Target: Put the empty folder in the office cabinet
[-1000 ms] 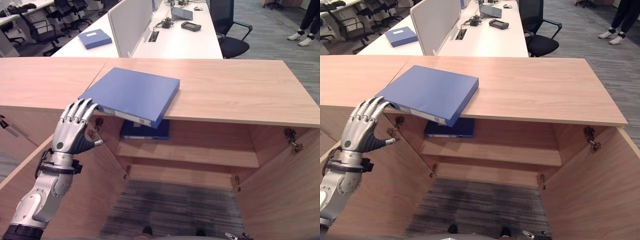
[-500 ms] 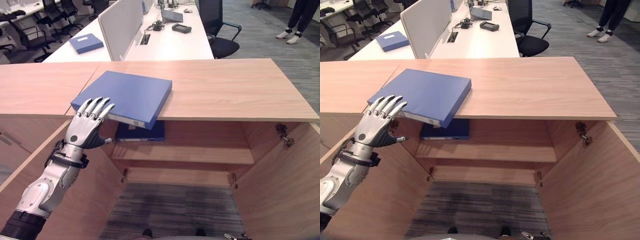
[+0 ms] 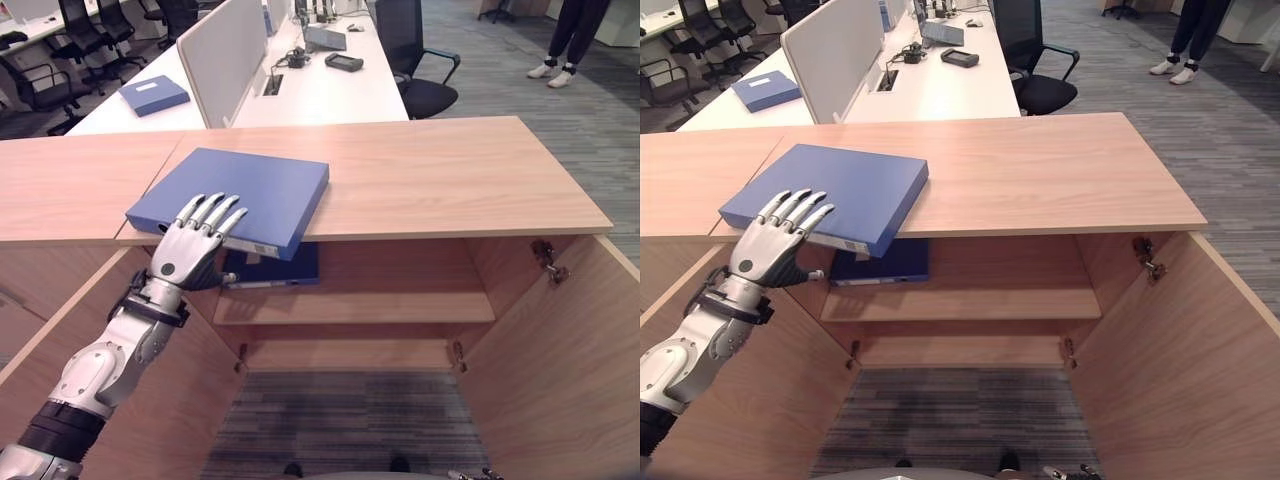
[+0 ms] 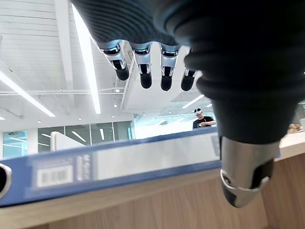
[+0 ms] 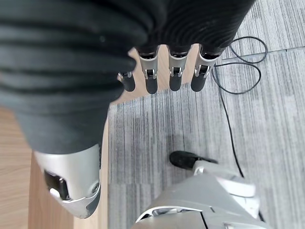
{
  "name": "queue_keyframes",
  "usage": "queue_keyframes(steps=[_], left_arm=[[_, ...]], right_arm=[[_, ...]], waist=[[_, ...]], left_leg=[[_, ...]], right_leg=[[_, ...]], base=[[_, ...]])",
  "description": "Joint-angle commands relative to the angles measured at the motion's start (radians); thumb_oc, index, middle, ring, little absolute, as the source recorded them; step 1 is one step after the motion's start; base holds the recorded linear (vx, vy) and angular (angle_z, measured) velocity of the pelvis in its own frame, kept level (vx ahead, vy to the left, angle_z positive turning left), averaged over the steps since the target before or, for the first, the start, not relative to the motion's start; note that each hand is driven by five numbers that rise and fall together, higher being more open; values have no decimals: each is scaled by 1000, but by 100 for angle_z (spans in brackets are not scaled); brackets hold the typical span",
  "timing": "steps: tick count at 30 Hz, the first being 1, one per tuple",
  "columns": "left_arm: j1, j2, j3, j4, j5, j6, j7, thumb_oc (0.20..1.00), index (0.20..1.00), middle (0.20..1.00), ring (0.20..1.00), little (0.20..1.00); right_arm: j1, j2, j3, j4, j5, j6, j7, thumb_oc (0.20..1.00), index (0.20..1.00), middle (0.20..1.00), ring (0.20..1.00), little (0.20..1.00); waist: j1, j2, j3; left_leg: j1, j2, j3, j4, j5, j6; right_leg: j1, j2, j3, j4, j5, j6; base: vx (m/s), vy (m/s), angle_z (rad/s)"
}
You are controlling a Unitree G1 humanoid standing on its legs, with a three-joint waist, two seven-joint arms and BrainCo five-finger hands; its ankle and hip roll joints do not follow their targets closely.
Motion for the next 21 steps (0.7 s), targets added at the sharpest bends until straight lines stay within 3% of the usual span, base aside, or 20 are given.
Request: queue_keyframes(steps=[1, 21], left_arm=[[-139, 59, -11, 30, 23, 22, 19, 1000, 1000, 1000, 1000, 1000], [-316, 42, -143, 179, 47, 70, 20, 1000, 1000, 1000, 1000, 1000]], right_arm=[[-78, -22, 28, 38, -17, 0, -11, 1000, 1000, 1000, 1000, 1000], [-81, -28, 25, 46, -3, 3, -16, 1000, 1000, 1000, 1000, 1000]], waist=[[-13, -12, 35], [-38, -12, 30]], left_leg=[[11, 30, 13, 13, -69, -51], [15, 29, 23, 13, -72, -50]], right_leg=[[80, -21, 45, 8, -145, 86], [79, -26, 51, 8, -144, 92]], base=[[-2, 5, -5], [-1, 1, -1]])
